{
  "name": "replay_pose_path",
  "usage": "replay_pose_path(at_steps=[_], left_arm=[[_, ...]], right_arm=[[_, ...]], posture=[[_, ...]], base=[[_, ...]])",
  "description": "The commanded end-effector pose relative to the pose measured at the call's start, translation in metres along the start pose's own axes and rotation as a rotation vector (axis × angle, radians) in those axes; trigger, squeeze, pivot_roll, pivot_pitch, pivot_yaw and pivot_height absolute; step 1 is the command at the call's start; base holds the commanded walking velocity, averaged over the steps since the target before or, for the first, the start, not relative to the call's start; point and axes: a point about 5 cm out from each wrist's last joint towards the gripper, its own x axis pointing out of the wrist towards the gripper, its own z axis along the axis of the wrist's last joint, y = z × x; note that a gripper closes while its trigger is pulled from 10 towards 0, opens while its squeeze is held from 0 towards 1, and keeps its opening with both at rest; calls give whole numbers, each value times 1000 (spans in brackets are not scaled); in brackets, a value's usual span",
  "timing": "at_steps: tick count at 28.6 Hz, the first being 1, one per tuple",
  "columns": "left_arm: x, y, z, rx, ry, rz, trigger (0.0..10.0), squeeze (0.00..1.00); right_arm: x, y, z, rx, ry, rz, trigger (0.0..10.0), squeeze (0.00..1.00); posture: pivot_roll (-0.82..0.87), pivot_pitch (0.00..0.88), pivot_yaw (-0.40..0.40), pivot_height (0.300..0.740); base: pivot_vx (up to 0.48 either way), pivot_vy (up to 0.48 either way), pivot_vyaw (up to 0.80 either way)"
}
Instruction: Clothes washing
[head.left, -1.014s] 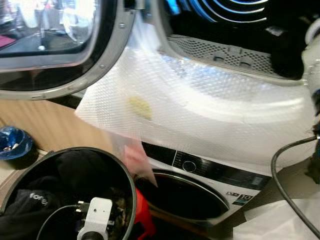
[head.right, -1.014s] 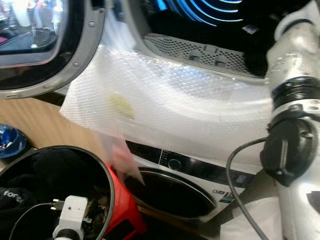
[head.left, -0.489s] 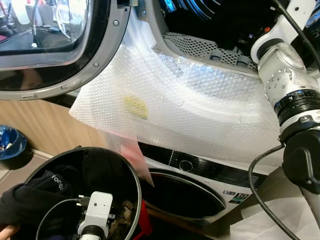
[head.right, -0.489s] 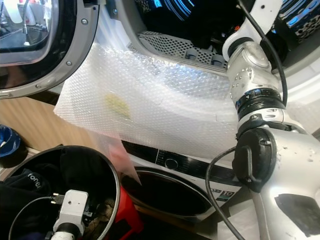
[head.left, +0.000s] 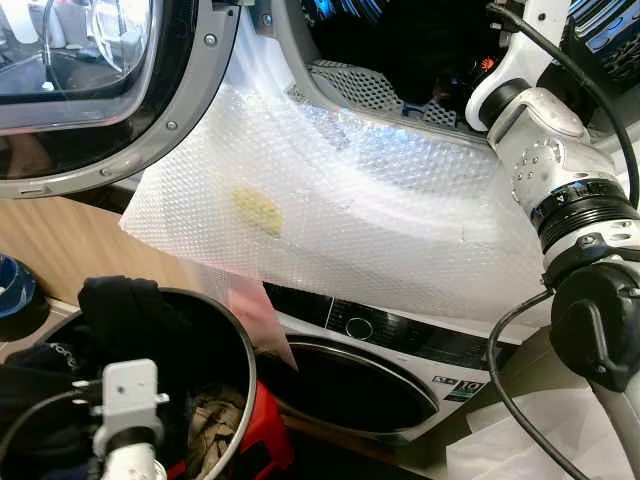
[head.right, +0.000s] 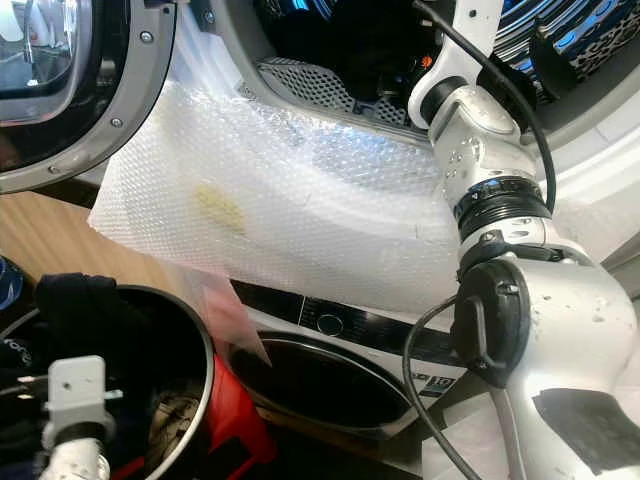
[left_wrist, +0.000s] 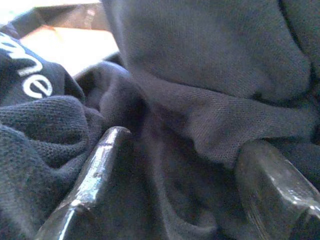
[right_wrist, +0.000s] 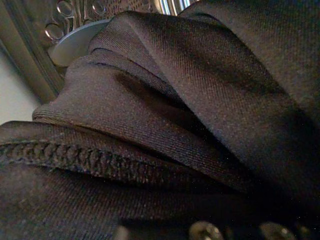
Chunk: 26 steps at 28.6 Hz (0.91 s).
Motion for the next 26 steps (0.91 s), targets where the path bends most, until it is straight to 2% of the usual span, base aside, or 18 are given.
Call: replay_pose_path(at_steps=[1, 4, 5, 7, 10, 12, 13, 14, 15, 18, 26], left_arm=[[6, 15, 11, -2, -41, 83, 10000, 0], [10, 15, 17, -14, -69, 89, 10000, 0], [11, 14, 21, -22, -83, 92, 10000, 0], [11, 13, 22, -25, -86, 88, 10000, 0], [11, 11, 26, -21, -102, 79, 10000, 0], [10, -3, 50, -20, -254, -84, 10000, 0], [10, -3, 50, -20, -254, -84, 10000, 0], [2, -12, 77, 58, -450, -192, 10000, 0], [-2, -15, 88, 90, -521, -221, 10000, 0], [-1, -15, 94, 34, -508, -197, 10000, 0], [-1, -15, 94, 34, -508, -197, 10000, 0]], right_arm=[[1, 4, 13, 2, -34, 33, 10000, 0], [2, 5, 18, 14, -53, 43, 10000, 0], [2, 6, 24, 54, -82, 50, 10000, 0], [2, 7, 27, 67, -94, 52, 10000, 0], [1, 3, 38, 77, -138, -18, 10000, 0], [-2, -3, 55, 116, -218, -77, 10000, 0], [-2, -3, 55, 116, -218, -77, 10000, 0], [-2, -4, 56, 116, -216, -81, 10000, 0], [-2, -4, 56, 110, -210, -85, 10000, 0], [-2, -5, 51, 106, -196, -93, 10000, 0], [-2, -5, 51, 106, -196, -93, 10000, 0]], posture=[[34, 175, -96, 740], [33, 175, -93, 740], [33, 174, -95, 740], [33, 173, -93, 740], [27, 174, -93, 740], [27, 174, -98, 740], [27, 174, -98, 740], [28, 173, -100, 740], [31, 174, -100, 740], [30, 174, -100, 740], [30, 174, -100, 740]], base=[[0, 0, 0], [0, 0, 0], [0, 0, 0], [0, 0, 0], [0, 0, 0], [0, 0, 0], [0, 0, 0], [0, 0, 0], [0, 0, 0], [0, 0, 0], [0, 0, 0]])
